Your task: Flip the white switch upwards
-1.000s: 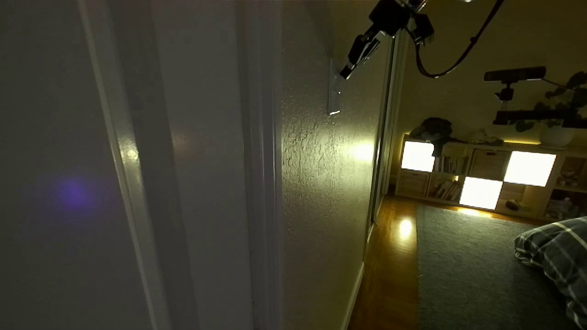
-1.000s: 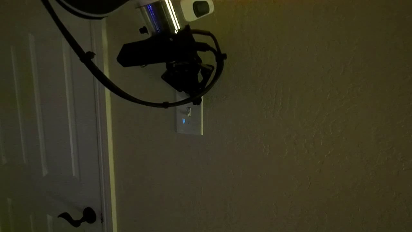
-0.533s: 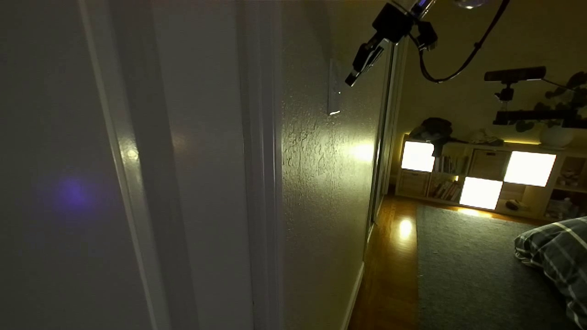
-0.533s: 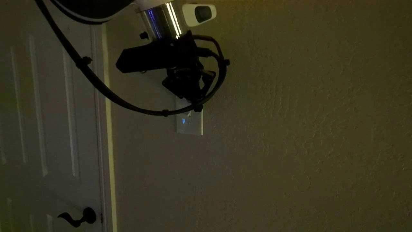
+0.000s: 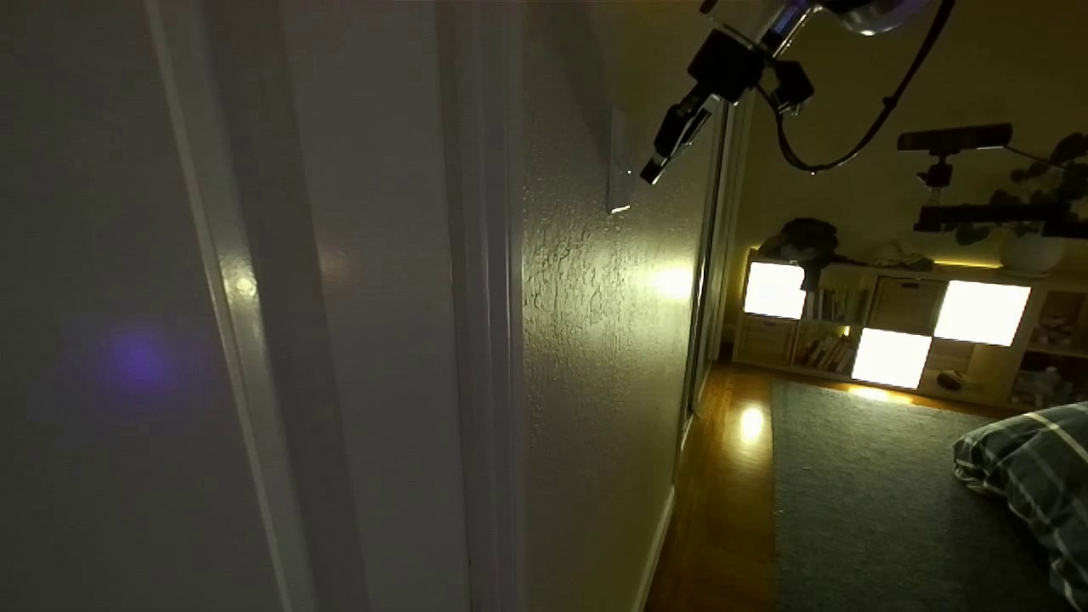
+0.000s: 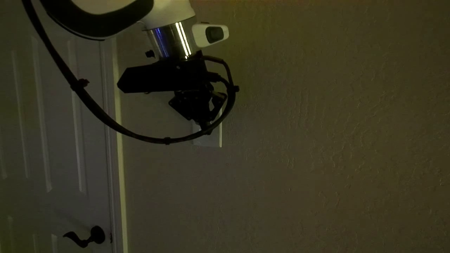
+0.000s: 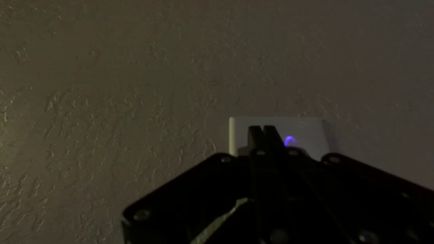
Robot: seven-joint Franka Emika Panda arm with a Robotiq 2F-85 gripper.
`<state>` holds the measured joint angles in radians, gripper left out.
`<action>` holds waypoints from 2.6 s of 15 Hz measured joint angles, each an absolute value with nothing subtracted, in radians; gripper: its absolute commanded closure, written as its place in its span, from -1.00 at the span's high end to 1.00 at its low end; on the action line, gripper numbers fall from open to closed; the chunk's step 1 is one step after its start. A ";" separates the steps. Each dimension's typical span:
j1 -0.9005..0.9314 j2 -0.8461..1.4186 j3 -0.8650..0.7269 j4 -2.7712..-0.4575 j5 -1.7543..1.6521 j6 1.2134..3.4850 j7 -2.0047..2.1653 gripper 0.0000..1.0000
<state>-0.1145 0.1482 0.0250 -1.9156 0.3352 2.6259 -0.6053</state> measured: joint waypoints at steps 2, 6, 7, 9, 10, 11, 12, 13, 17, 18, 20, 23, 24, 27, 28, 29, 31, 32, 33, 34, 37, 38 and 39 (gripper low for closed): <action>-0.113 0.148 0.030 -1.916 0.336 2.626 -0.605 -0.87; -0.113 0.148 0.038 -1.916 0.344 2.625 -0.605 -0.87; -0.113 0.148 0.039 -1.916 0.346 2.625 -0.605 -0.86; -0.113 0.148 0.042 -1.916 0.352 2.624 -0.605 -0.88; -0.113 0.148 0.042 -1.916 0.354 2.624 -0.605 -0.87; -0.113 0.148 0.042 -1.916 0.357 2.624 -0.605 -0.88; -0.113 0.148 0.042 -1.916 0.363 2.624 -0.605 -0.86; -0.113 0.148 0.042 -1.916 0.369 2.624 -0.605 -0.86; -0.113 0.149 0.042 -1.914 0.391 2.625 -0.605 -0.88; -0.113 0.149 0.042 -1.913 0.394 2.625 -0.605 -0.87; -0.113 0.155 0.043 -1.910 0.399 2.625 -0.605 -0.87; -0.113 0.168 0.044 -1.905 0.402 2.625 -0.605 -0.88; -0.113 0.172 0.045 -1.903 0.402 2.625 -0.605 -0.87; -0.113 0.183 0.046 -1.894 0.402 2.625 -0.605 -0.86; -0.114 0.186 0.046 -1.888 0.402 2.626 -0.605 -0.87; -0.114 0.188 0.046 -1.880 0.402 2.625 -0.605 -0.88; -0.116 0.188 0.047 -1.880 0.410 2.624 -0.605 -0.87; -0.116 0.188 0.047 -1.880 0.415 2.624 -0.605 -0.87; -0.117 0.188 0.047 -1.880 0.419 2.624 -0.606 -0.86; -0.117 0.188 0.047 -1.880 0.420 2.624 -0.606 -0.87; -0.117 0.183 0.047 -1.883 0.420 2.623 -0.606 -0.87; -0.118 0.176 0.047 -1.886 0.420 2.623 -0.606 -0.87; -0.118 0.166 0.047 -1.888 0.421 2.623 -0.606 -0.87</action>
